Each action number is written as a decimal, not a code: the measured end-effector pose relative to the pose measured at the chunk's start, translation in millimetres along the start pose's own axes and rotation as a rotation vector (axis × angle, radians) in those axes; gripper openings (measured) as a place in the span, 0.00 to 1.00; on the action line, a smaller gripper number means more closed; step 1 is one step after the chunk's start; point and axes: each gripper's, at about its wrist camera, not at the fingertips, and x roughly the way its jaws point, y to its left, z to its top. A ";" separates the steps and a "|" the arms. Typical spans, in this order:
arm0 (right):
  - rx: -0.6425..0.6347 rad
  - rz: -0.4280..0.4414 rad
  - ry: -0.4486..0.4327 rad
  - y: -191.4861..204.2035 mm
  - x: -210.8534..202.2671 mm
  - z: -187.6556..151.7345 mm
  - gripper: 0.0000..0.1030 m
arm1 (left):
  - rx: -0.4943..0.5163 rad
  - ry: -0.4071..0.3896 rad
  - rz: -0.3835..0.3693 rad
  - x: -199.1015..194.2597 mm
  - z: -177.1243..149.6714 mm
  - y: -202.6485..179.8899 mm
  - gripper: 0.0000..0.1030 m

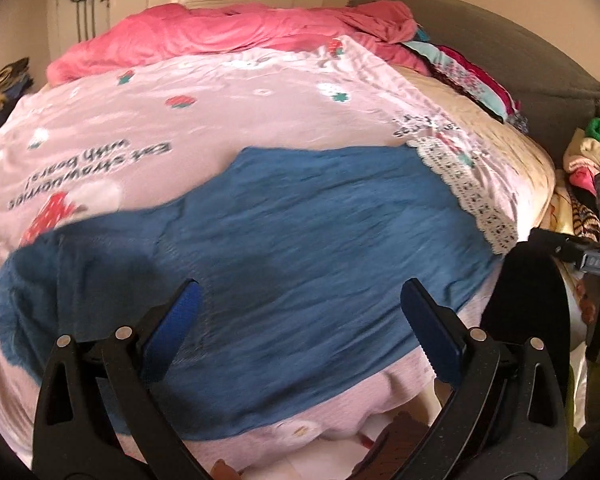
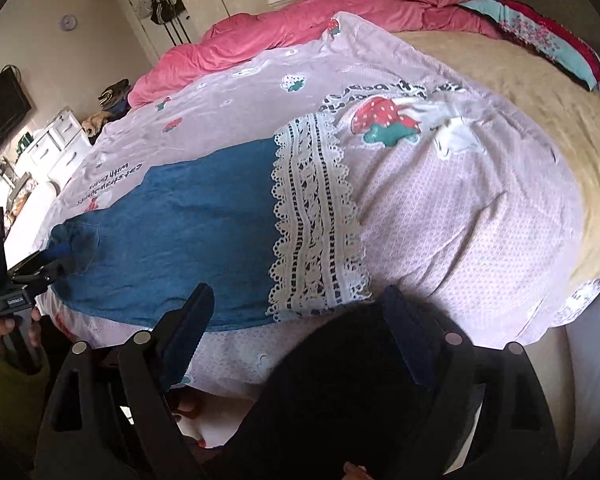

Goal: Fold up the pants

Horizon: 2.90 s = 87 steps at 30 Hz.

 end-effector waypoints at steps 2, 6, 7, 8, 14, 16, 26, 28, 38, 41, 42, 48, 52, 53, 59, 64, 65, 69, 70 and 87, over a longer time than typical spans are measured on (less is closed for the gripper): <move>0.011 0.006 0.005 -0.7 4.2 -2.5 0.83 | 0.019 -0.001 -0.010 2.7 8.7 -9.6 0.91; 0.037 0.023 0.000 -3.6 8.6 -1.2 0.83 | 0.075 0.003 -0.026 14.6 28.9 -32.0 0.91; 0.041 0.029 0.001 -4.0 9.6 -0.5 0.83 | 0.088 0.006 -0.027 18.4 33.4 -36.7 0.91; 0.042 0.031 -0.001 -4.5 10.4 0.3 0.83 | 0.100 0.009 -0.028 22.4 37.9 -41.7 0.91; 0.055 0.030 0.015 -7.6 19.2 4.0 0.83 | 0.199 0.033 -0.073 55.2 70.8 -79.6 0.91; 0.059 0.031 0.016 -7.6 21.2 5.5 0.83 | 0.230 0.042 -0.079 66.3 81.0 -89.5 0.91; 0.084 0.019 0.044 -10.0 37.3 17.4 0.83 | 0.310 0.131 -0.148 141.8 138.9 -120.4 0.91; 0.107 0.030 0.048 -13.3 39.7 17.4 0.83 | 0.328 0.155 -0.155 159.1 145.4 -125.1 0.91; 0.066 0.053 0.034 -9.4 42.1 13.1 0.31 | 0.344 0.253 -0.272 220.7 159.1 -127.9 0.74; 0.073 0.062 0.044 -9.5 45.0 14.8 0.31 | 0.325 0.286 -0.344 229.8 158.8 -124.1 0.60; 0.082 0.069 0.056 -10.7 48.0 16.3 0.33 | 0.329 0.290 -0.370 230.6 157.9 -124.1 0.57; 0.100 0.110 0.084 -9.9 58.8 24.0 0.31 | 0.385 0.315 -0.452 235.3 148.7 -139.1 0.42; 0.098 0.133 0.077 -9.1 58.8 24.7 0.26 | 0.401 0.306 -0.430 231.9 147.7 -144.3 0.24; 0.093 0.145 0.073 -8.5 58.7 25.0 0.25 | 0.403 0.295 -0.416 229.0 147.4 -145.5 0.22; 0.069 0.195 -0.002 2.1 47.7 26.8 0.24 | 0.358 0.230 -0.445 208.3 147.4 -133.9 0.12; 0.021 0.264 -0.054 30.2 33.2 27.5 0.24 | 0.279 0.145 -0.507 168.2 149.1 -102.2 0.12; 0.004 0.282 -0.059 39.4 30.3 29.2 0.24 | 0.271 0.126 -0.510 159.4 149.0 -94.6 0.12; -0.079 0.341 -0.068 78.0 23.5 39.0 0.24 | 0.200 0.050 -0.491 119.8 146.3 -48.5 0.12; -0.106 0.365 -0.064 92.2 24.3 42.4 0.24 | 0.188 0.040 -0.485 115.0 145.4 -39.6 0.12; -0.571 0.217 0.128 255.1 103.7 7.8 0.28 | -0.424 -0.009 -0.396 78.4 78.9 146.9 0.50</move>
